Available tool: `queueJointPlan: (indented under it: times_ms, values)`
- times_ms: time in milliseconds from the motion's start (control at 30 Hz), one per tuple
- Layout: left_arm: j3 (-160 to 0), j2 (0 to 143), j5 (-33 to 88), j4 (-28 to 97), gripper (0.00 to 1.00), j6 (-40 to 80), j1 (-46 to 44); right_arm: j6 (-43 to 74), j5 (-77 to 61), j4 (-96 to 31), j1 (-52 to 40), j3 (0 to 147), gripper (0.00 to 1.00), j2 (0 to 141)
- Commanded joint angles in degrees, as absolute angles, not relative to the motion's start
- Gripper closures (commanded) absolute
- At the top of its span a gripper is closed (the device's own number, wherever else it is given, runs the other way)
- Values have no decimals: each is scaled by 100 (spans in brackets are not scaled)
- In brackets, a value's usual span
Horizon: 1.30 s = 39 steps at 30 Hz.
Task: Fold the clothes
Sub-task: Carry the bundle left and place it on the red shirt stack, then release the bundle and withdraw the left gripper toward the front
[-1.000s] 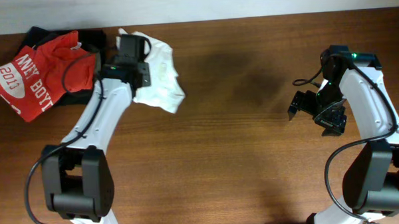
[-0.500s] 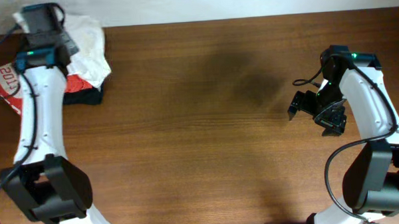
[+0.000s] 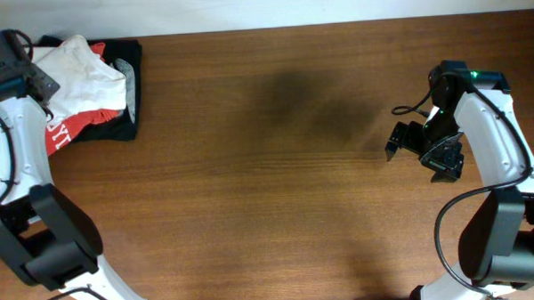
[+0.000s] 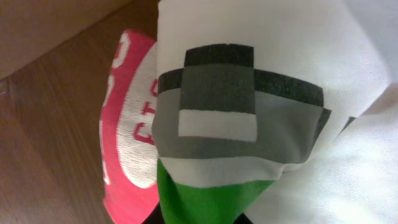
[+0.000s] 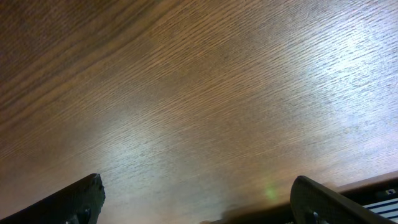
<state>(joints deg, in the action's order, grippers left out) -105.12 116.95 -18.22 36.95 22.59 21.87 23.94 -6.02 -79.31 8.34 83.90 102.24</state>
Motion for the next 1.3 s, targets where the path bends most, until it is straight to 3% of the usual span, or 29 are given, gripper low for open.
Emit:
queueJointPlan:
  times_ms: [0, 100, 133, 167, 267, 333, 367, 433, 467, 500, 533, 567, 800, 900, 933, 967, 1000, 1033, 1133, 1267]
  values:
    - [-10600, 11810, -1997, 3590, 90, 2222, 2517, 2401, -550, -7944, 864, 8453, 1, 10195]
    - [-10600, 11819, -1988, 3562, 86, 2224, 2746, 2401, -550, -7944, 864, 8453, 1, 10195]
    - [-10600, 11830, -1949, 3588, 64, 2224, 2792, 2401, -550, -7944, 864, 8453, 1, 10195]
    - [-10600, 11830, -1925, 3590, 34, 2224, 2799, 2401, -550, -7944, 864, 8453, 1, 10195]
    - [-10602, 11828, -1747, 3579, 13, 2226, 2792, 2401, -550, -7944, 864, 8453, 1, 10195]
    - [-10641, 11786, -1286, 3579, 13, 2226, 2775, 2401, -550, -7944, 864, 8453, 1, 10195]
    - [-10674, 11723, -1087, 3555, 21, 2226, 2764, 2401, -550, -7944, 864, 8453, 1, 10195]
    - [-10774, 11686, -932, 3441, 48, 2224, 2689, 2401, -552, -7944, 864, 8453, 1, 10195]
    - [-10772, 11690, -714, 3267, 70, 2224, 2611, 2401, -550, -7944, 864, 8453, 1, 10195]
    - [-10772, 11719, -506, 3118, 83, 2224, 2523, 2401, -550, -7944, 864, 8453, 1, 10195]
    - [-10772, 11769, -434, 2945, 92, 2222, 2427, 2401, -550, -7944, 864, 8453, 1, 10195]
    - [-10772, 11891, -421, 2714, 94, 2200, 2298, 2401, -550, -7944, 864, 8453, 1, 10195]
    - [-10772, 13030, 141, 2235, 80, 1549, 1997, 2401, -550, -7944, 864, 8453, 1, 10195]
    - [-10886, 12851, 561, 2379, 76, 1551, 1990, 2401, -550, -7944, 864, 8453, 1, 10195]
    - [-10993, 12615, 718, 2495, 70, 1555, 1990, 2401, -550, -7944, 864, 8453, 1, 10195]
    - [-11054, 12322, 825, 2609, 49, 1612, 1990, 2401, -552, -7944, 864, 8453, 1, 10195]
    - [-11063, 11928, 847, 2733, 17, 1953, 1990, 2401, -550, -7944, 864, 8453, 1, 10195]
    - [-11063, 11511, 998, 2895, 1, 2259, 1990, 2401, -550, -7944, 864, 8453, 1, 10195]
    - [-11063, 10230, 2279, 3656, 1, 2314, 1990, 2401, -550, -7944, 864, 8453, 1, 10195]
    - [-11063, 9255, 2340, 5374, 1, 2220, 1990, 2401, -550, -7944, 864, 8453, 1, 10195]
